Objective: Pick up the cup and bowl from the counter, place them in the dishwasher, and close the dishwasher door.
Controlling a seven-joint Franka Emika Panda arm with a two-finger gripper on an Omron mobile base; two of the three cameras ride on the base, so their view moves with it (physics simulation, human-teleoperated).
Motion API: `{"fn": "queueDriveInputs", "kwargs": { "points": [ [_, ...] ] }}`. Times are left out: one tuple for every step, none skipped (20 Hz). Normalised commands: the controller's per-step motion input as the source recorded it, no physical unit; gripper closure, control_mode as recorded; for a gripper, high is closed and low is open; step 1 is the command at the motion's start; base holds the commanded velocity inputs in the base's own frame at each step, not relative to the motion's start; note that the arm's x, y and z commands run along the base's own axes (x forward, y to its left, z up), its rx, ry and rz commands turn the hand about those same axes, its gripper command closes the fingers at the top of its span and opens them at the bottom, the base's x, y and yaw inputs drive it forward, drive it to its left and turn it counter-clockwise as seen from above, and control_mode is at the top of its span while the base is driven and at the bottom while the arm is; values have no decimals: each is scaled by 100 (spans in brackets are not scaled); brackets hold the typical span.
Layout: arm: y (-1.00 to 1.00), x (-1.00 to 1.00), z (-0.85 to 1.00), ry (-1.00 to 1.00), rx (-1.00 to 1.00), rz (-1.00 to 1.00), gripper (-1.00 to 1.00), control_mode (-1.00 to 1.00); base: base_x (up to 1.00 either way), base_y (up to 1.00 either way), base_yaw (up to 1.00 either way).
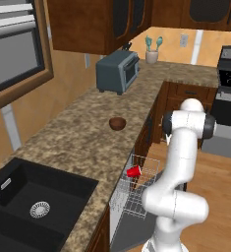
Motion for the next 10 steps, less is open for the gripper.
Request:
{"fn": "queueDriveInputs", "kwargs": {
  "points": [
    [63,0,17,-73,-37,4,-100,-100,0,0,0],
    [60,0,14,-68,-37,5,-100,-100,0,0,0],
    [59,0,12,-65,-36,7,-100,-100,0,0,0],
    [56,0,10,-58,-35,8,-100,-100,0,0,0],
    [51,0,10,-43,-32,9,-100,-100,0,0,0],
    [46,1,9,-34,-29,10,-100,-100,0,0,0],
    [48,0,12,-32,-28,10,-100,-100,0,0,0],
    [41,4,21,-26,-25,11,-100,-100,0,0,0],
    [38,6,29,-19,-21,11,-100,-100,0,0,0],
    [34,11,44,-12,-17,12,-100,-100,0,0,0]
  ]
}}
